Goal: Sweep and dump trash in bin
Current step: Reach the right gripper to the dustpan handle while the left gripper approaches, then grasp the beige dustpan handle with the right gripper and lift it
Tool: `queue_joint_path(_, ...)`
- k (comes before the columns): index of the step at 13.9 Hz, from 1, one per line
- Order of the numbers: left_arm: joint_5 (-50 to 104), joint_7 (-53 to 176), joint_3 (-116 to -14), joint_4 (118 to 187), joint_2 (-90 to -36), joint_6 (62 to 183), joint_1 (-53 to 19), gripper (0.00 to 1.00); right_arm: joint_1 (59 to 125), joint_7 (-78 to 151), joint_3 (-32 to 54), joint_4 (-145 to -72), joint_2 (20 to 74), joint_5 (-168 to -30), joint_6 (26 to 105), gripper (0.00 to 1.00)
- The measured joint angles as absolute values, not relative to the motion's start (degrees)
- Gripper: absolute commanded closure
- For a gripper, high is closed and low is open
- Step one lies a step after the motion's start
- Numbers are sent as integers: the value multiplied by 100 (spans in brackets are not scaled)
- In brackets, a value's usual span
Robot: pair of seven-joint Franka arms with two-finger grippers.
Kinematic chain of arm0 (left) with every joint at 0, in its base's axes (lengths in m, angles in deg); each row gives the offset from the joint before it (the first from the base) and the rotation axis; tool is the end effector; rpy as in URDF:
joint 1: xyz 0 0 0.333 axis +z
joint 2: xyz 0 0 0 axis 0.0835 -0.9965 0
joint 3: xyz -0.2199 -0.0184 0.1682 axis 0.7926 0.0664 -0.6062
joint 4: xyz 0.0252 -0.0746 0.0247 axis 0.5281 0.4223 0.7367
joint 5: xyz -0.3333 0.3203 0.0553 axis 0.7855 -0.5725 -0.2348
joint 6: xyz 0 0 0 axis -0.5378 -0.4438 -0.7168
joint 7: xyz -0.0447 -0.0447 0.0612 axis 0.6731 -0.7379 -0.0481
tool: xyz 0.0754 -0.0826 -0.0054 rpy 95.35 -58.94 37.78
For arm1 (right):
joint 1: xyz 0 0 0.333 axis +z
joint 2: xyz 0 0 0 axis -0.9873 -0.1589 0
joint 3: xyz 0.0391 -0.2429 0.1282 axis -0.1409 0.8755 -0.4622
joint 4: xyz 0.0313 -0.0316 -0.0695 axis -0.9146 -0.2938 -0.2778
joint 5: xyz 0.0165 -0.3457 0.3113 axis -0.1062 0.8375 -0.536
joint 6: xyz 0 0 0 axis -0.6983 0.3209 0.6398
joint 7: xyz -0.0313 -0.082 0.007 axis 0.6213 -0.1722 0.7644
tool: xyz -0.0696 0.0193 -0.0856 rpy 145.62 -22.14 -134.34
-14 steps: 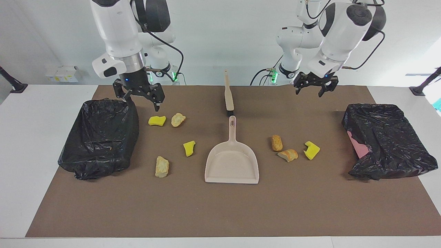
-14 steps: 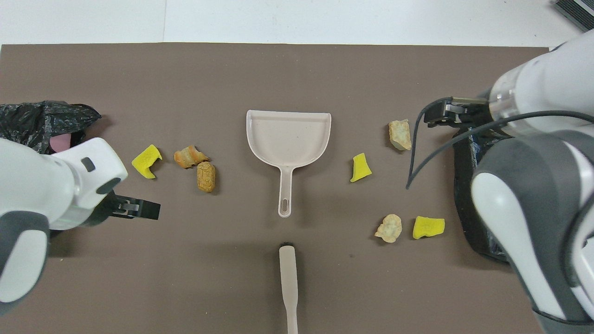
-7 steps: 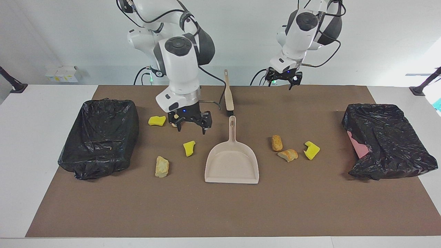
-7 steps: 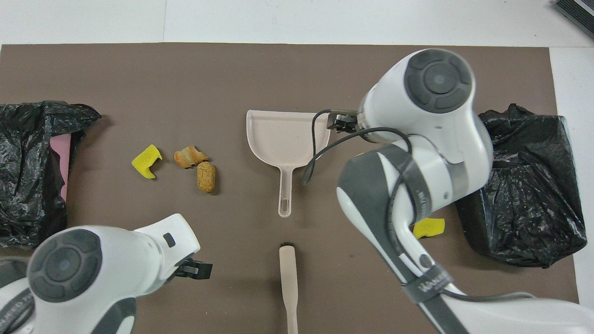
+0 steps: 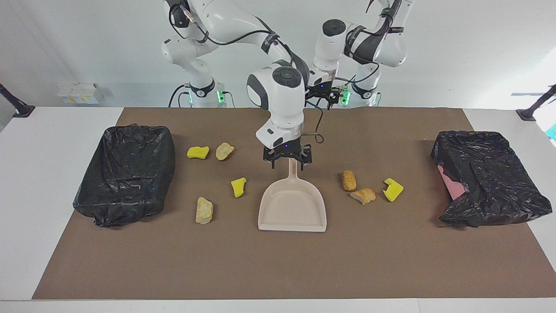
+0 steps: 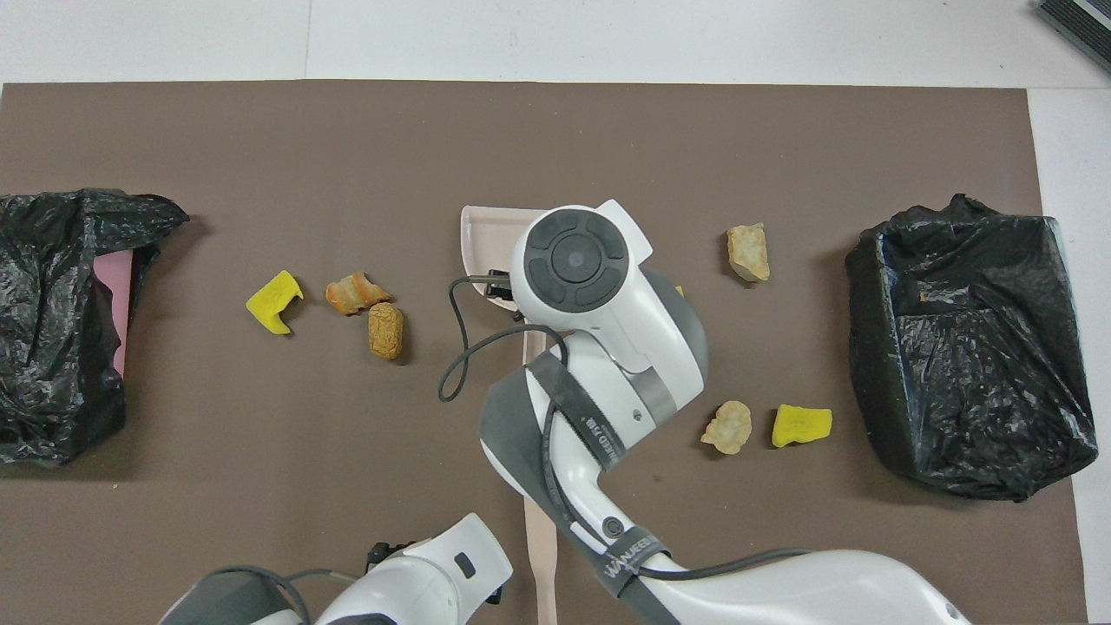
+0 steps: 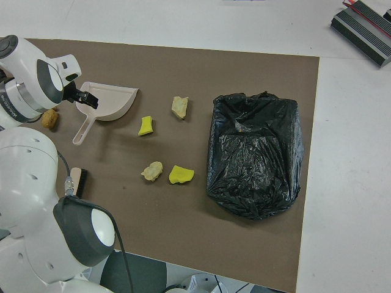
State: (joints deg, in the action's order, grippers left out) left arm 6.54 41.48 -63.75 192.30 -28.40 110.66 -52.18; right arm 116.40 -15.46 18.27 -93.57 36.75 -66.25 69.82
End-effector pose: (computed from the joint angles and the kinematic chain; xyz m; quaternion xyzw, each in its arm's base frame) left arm 0.2968 -0.3726 0.3176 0.9932 -0.1138 -0.0021 0.0243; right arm 0.6101 0.4332 0.3353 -0.9956 0.0662 -0.0605 0.0279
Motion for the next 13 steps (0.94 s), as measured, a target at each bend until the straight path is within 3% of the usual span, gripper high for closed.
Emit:
queue_joint_path(5, 654, 2955, -6230, 19524, -3162, 12244, -6140, 0, 11816, -1625, 1809, -9890, 3514, -6628, 7446, 0)
queue_joint_path(10, 654, 2388, -5869, 19490, -3756, 12857, -6224, 3, 11876, -1626, 1804, -9916, 3608, -6646, 7205, 3)
queue_joint_path(13, 654, 2324, -5856, 19464, -3805, 12858, -6224, 53, 11876, -1626, 1805, -9932, 3655, -6654, 6936, 24)
